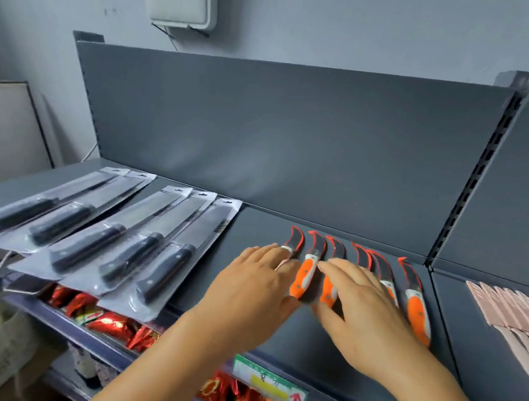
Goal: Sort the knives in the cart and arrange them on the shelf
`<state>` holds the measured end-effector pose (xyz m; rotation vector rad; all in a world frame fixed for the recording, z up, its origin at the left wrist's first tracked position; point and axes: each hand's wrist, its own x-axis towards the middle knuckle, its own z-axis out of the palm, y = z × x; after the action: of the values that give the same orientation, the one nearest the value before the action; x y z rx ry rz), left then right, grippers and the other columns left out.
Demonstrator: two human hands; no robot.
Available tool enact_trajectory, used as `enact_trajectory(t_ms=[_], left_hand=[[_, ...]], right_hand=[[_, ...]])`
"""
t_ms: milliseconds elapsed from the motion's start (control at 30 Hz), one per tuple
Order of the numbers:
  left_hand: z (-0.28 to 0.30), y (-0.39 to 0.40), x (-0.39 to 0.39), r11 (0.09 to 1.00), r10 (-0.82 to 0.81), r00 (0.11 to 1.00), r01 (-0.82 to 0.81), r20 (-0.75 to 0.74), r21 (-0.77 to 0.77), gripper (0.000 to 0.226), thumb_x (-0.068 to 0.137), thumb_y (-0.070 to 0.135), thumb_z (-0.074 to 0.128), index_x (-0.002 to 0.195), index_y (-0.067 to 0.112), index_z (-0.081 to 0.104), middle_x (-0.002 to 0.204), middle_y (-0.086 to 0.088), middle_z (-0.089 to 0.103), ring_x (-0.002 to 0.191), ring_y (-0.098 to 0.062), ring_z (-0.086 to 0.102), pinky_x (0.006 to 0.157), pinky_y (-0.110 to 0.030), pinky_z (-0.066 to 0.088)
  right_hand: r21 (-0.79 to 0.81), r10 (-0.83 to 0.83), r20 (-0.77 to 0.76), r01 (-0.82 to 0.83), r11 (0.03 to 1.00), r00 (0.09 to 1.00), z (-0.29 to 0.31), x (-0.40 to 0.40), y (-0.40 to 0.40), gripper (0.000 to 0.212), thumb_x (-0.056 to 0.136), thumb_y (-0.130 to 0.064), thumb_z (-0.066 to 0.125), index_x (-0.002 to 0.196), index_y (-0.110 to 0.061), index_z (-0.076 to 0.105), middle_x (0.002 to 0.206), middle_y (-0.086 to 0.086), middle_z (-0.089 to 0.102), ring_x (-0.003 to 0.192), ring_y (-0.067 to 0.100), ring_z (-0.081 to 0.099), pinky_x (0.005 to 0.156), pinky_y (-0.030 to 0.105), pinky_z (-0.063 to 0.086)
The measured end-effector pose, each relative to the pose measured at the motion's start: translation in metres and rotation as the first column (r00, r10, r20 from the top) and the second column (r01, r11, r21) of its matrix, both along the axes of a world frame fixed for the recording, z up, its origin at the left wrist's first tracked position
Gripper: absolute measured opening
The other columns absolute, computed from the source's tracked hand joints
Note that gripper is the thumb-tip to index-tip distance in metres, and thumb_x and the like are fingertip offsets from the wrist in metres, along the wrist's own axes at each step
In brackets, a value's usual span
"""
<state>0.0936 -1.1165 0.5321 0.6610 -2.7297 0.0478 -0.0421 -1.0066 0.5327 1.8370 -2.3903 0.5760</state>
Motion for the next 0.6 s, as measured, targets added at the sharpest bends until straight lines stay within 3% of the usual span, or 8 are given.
enact_trajectory(t_ms=[100, 200, 300, 600], left_hand=[[0.010, -0.021, 0.049, 0.996, 0.079, 0.997, -0.080, 0.026, 0.048, 0.054, 0.085, 0.047, 0.039, 0.128, 0.020, 0.057, 0.131, 0.001, 0.054, 0.125, -0.021, 0.050, 0.105, -0.027, 0.031], [0.010, -0.054, 0.102, 0.992, 0.123, 0.992, -0.123, -0.009, 0.035, 0.049, 0.095, 0.044, 0.044, 0.139, 0.023, 0.042, 0.146, 0.006, 0.036, 0.134, -0.017, 0.035, 0.108, -0.024, 0.022], [0.009, -0.088, 0.154, 0.984, 0.173, 0.985, -0.173, 0.002, 0.050, 0.052, 0.097, 0.046, 0.039, 0.146, 0.029, 0.030, 0.151, 0.011, 0.026, 0.137, -0.013, 0.027, 0.110, -0.023, 0.020], [-0.006, -0.175, 0.274, 0.961, 0.257, 0.965, -0.261, 0.052, 0.093, 0.054, 0.096, 0.049, 0.040, 0.145, 0.027, 0.034, 0.149, 0.010, 0.031, 0.136, -0.013, 0.031, 0.110, -0.024, 0.022]], right_hand=[[-0.012, 0.068, 0.012, -0.068, 0.998, 0.998, 0.004, 0.038, -0.032, 0.030, 0.094, -0.036, 0.051, 0.124, -0.032, 0.048, 0.129, -0.019, 0.042, 0.130, 0.005, 0.031, 0.105, 0.018, 0.020], [0.038, 0.095, -0.005, -0.095, 0.995, 0.995, 0.004, 0.081, -0.066, 0.050, 0.097, -0.040, 0.045, 0.144, -0.028, 0.033, 0.148, -0.012, 0.030, 0.139, 0.009, 0.021, 0.113, 0.022, 0.014], [0.031, 0.115, 0.017, -0.115, 0.993, 0.993, 0.004, 0.127, -0.100, 0.053, 0.097, -0.041, 0.043, 0.146, -0.028, 0.028, 0.152, -0.013, 0.023, 0.140, 0.009, 0.019, 0.112, 0.021, 0.012], [0.082, 0.159, 0.112, -0.168, 0.982, 0.981, 0.000, 0.245, -0.180, 0.057, 0.098, -0.044, 0.040, 0.149, -0.029, 0.021, 0.156, -0.012, 0.018, 0.142, 0.010, 0.014, 0.117, 0.028, 0.010]])
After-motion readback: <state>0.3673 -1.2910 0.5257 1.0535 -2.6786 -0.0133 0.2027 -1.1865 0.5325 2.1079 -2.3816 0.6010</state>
